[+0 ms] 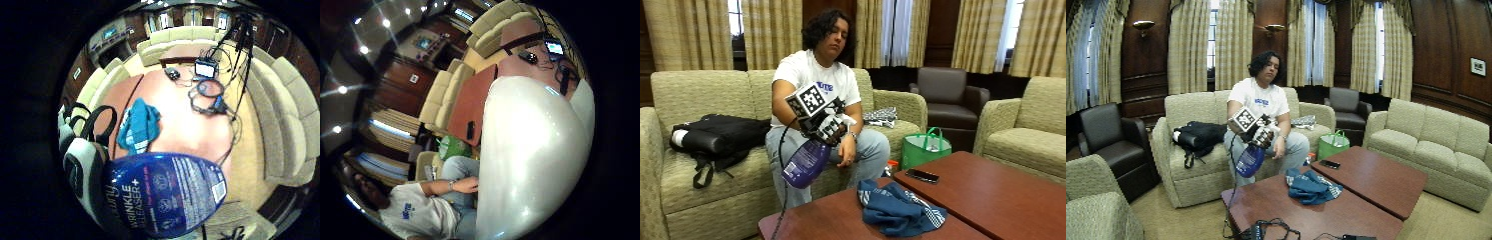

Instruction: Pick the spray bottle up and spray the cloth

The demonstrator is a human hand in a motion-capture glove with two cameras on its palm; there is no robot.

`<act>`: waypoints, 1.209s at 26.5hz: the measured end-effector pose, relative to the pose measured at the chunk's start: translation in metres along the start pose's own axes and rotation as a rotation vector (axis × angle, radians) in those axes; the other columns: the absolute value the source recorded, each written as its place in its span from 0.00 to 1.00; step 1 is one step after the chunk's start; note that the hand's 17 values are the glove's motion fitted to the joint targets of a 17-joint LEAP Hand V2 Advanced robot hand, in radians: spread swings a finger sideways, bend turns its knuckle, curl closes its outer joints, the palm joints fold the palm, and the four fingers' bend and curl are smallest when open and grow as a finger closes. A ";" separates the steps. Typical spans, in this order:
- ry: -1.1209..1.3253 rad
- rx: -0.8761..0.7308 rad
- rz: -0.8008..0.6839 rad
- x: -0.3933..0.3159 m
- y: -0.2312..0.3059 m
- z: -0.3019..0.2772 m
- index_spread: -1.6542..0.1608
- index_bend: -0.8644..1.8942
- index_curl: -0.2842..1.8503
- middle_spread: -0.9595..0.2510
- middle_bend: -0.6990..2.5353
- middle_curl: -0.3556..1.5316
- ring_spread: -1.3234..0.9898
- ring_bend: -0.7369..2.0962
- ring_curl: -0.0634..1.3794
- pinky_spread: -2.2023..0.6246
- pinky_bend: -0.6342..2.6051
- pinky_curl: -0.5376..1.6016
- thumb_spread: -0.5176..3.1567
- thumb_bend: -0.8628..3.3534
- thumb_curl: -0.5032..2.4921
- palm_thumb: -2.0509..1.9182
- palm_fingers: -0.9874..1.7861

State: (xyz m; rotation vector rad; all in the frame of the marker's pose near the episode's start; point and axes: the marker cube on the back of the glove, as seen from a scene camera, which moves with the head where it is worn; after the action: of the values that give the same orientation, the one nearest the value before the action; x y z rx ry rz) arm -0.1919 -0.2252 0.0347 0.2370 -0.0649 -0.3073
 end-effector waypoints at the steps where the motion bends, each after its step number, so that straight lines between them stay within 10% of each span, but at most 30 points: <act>1: 0.046 -0.024 -0.014 -0.005 -0.003 0.001 0.76 0.45 0.39 0.63 0.42 0.48 0.47 0.49 0.36 0.67 0.32 0.43 0.26 0.20 0.42 0.75 0.86; 32: 0.746 -0.625 -0.321 -0.095 -0.015 0.204 0.76 0.45 0.41 0.63 0.42 0.47 0.48 0.50 0.36 0.67 0.32 0.43 0.25 0.20 0.44 0.74 0.86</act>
State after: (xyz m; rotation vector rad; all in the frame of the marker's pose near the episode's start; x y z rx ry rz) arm -0.3064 -0.2549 0.2267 -0.2740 0.8041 -0.5244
